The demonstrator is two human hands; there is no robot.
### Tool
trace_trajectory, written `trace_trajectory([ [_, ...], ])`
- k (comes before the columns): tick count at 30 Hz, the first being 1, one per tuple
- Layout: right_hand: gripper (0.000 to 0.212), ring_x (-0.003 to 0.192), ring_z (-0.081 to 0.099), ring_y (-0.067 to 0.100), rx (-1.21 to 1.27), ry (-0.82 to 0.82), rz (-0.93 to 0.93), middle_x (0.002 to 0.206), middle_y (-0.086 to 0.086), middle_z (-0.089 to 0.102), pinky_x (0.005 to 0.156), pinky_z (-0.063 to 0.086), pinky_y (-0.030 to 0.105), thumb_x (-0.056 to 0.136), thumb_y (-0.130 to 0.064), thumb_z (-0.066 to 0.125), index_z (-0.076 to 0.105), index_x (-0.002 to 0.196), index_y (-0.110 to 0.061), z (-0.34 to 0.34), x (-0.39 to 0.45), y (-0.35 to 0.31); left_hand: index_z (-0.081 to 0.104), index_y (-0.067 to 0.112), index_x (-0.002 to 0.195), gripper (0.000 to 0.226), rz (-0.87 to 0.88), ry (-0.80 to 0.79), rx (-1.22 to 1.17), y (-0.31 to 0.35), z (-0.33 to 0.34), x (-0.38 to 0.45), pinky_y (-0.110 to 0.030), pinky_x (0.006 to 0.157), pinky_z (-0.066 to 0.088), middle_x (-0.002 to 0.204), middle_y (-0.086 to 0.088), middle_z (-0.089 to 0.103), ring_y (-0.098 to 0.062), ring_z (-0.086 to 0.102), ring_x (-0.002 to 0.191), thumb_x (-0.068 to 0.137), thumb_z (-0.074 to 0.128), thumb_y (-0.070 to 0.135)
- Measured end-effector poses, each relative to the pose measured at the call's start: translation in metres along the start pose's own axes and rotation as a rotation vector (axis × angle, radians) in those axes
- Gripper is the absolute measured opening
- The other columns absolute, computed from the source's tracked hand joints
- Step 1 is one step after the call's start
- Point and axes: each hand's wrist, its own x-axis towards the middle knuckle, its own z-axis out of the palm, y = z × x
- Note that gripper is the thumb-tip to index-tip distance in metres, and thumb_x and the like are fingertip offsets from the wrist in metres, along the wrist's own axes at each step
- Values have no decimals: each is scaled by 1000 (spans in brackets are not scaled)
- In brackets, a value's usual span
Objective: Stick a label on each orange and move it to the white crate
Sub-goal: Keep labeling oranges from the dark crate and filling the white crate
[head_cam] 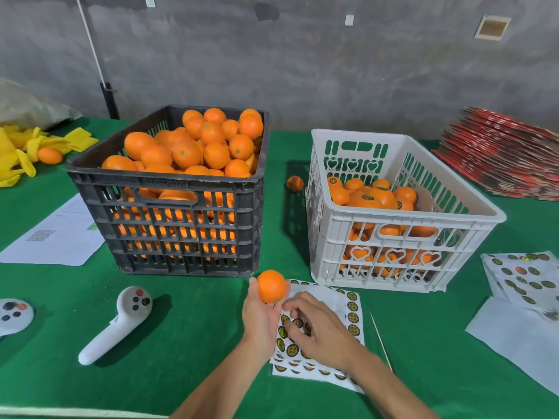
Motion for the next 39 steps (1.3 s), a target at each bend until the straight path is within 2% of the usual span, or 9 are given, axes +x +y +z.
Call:
trace_trajectory([
  [5,37,83,48,5,39,3,18,99,-18,44,74,40,16,94,-54,59,57,125,-34,2,1,1,40,14,144,54,-86,-15,-89,2,-1,3,-51,115,42,130,-24,63,-38,77,97,106,48,51],
  [8,51,82,51,9,159,18,41,99,-18,48,74,45,17,89,-63,67,60,130,-33,2,1,1,49,4,136,57,-135,-51,-127,9,-4,4,-48,98,54,112,-28,74,-39,76,100,108,43,53],
  [12,41,91,56,14,210,66,70,101,-13,55,82,50,26,83,-63,74,61,110,-35,2,2,1,52,-5,133,59,-158,-85,-229,12,-4,3,-47,74,65,121,-32,69,-44,74,103,110,41,48],
  [17,38,91,56,16,246,92,63,102,-11,54,83,50,29,81,-60,79,62,93,-29,4,-1,-1,49,-9,137,59,-162,-123,-291,12,-4,3,-53,76,65,122,-34,68,-47,72,105,110,43,43],
  [19,45,97,55,12,213,72,71,108,-16,54,88,49,27,78,-67,78,62,101,-32,2,-3,0,50,-7,134,58,-144,-126,-275,13,-5,3,-52,77,65,114,-34,70,-47,73,104,109,44,44],
  [23,80,109,43,0,-140,12,58,119,-29,42,98,36,20,73,-90,57,57,134,-39,-5,-8,7,56,-6,122,67,2,-147,-81,19,-8,4,-44,80,62,99,-26,74,-38,76,99,100,52,57],
  [29,90,120,37,-4,-178,-70,91,125,-32,37,102,24,13,72,-93,53,52,144,-40,-21,-17,20,48,6,138,68,31,-137,104,18,1,-5,-42,79,64,136,-32,52,-41,74,105,88,69,48],
  [33,77,119,34,-4,-195,-137,121,123,-32,34,111,31,27,79,-76,58,52,145,-37,-30,-18,15,44,5,143,69,12,-183,174,8,-1,-6,-48,96,59,143,-31,49,-40,74,106,91,65,45],
  [39,62,92,43,8,-276,111,207,104,-15,51,83,41,27,88,-76,54,68,129,-31,8,-14,-22,42,12,147,66,-38,-153,148,6,-4,-4,-45,93,59,145,-24,49,-38,74,106,95,64,47],
])
